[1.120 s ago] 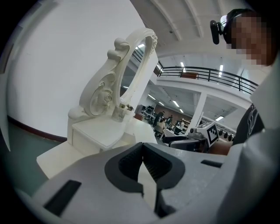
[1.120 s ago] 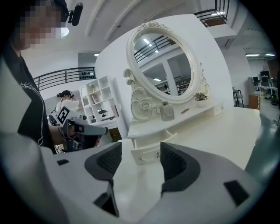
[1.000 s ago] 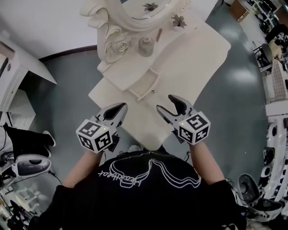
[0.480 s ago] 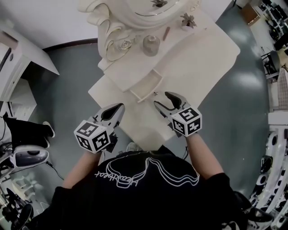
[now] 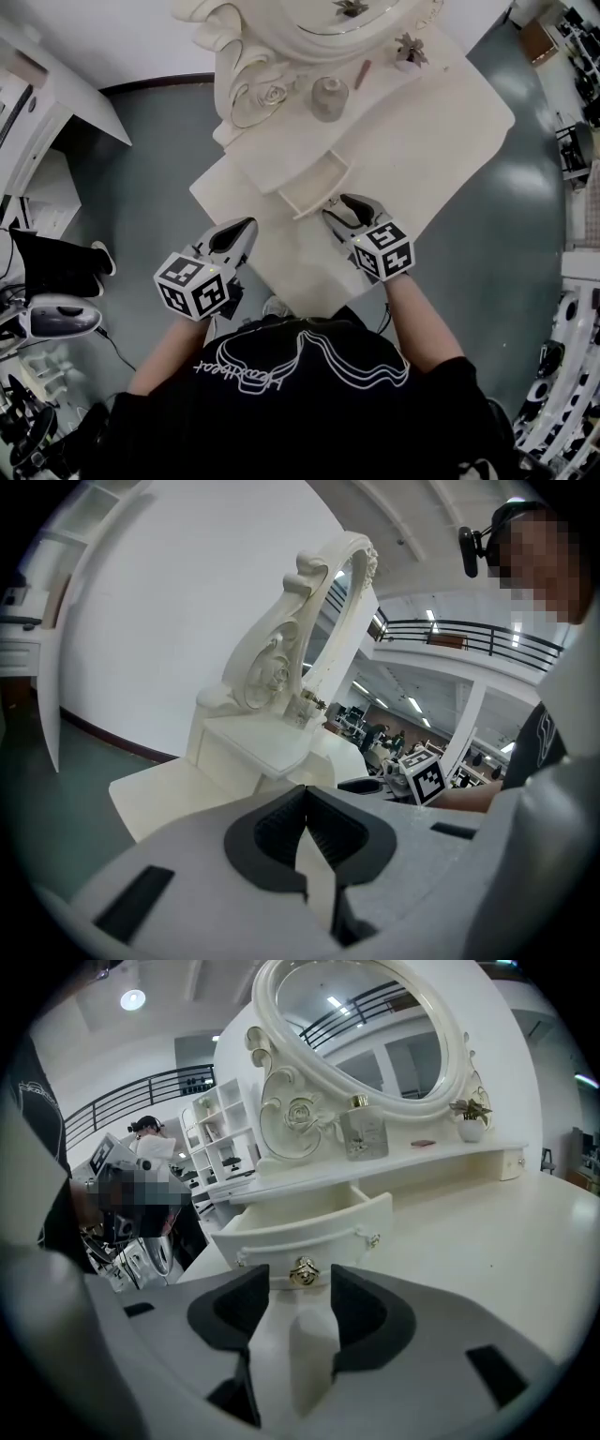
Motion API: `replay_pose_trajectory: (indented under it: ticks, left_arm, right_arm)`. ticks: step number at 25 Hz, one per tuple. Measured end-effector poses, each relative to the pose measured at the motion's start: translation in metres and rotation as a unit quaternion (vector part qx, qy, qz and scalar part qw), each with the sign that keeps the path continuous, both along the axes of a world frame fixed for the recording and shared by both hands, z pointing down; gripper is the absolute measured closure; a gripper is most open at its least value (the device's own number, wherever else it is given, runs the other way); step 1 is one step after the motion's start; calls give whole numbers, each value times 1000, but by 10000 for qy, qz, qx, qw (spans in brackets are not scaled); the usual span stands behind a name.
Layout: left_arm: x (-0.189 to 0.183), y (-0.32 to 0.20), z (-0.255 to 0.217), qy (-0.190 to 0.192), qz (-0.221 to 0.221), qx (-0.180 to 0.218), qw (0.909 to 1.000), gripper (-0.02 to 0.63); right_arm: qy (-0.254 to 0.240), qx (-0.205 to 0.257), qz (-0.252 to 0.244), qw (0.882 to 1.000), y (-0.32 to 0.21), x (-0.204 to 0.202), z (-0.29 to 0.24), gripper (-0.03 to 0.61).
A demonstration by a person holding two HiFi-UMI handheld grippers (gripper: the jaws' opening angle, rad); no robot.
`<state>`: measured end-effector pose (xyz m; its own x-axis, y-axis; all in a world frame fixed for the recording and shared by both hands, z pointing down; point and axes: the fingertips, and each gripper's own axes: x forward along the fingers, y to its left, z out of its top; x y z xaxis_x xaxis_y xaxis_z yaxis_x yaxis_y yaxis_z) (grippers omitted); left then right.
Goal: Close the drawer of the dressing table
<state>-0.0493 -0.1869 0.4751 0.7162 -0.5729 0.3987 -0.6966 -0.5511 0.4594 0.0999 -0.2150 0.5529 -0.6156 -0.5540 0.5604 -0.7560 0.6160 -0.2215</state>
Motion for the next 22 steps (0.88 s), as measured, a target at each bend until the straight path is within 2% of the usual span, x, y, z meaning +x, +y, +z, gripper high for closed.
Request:
replay_pose_trajectory:
  ticks: [14,18,22]
  left_arm:
    - [-9,-4,9,6,-208,-132,9997,611]
    - [-6,-5,7,41,-195,-123,9997,611]
    - [-5,-4,8,-98,-145,-80,9998,611]
  right_arm:
    - [62,0,-42,10000,-9,-3,8,469]
    - [23,-22,-48,10000,-9,-3,7,476]
    - [-8,-30,-9,10000,-9,-4,6,477]
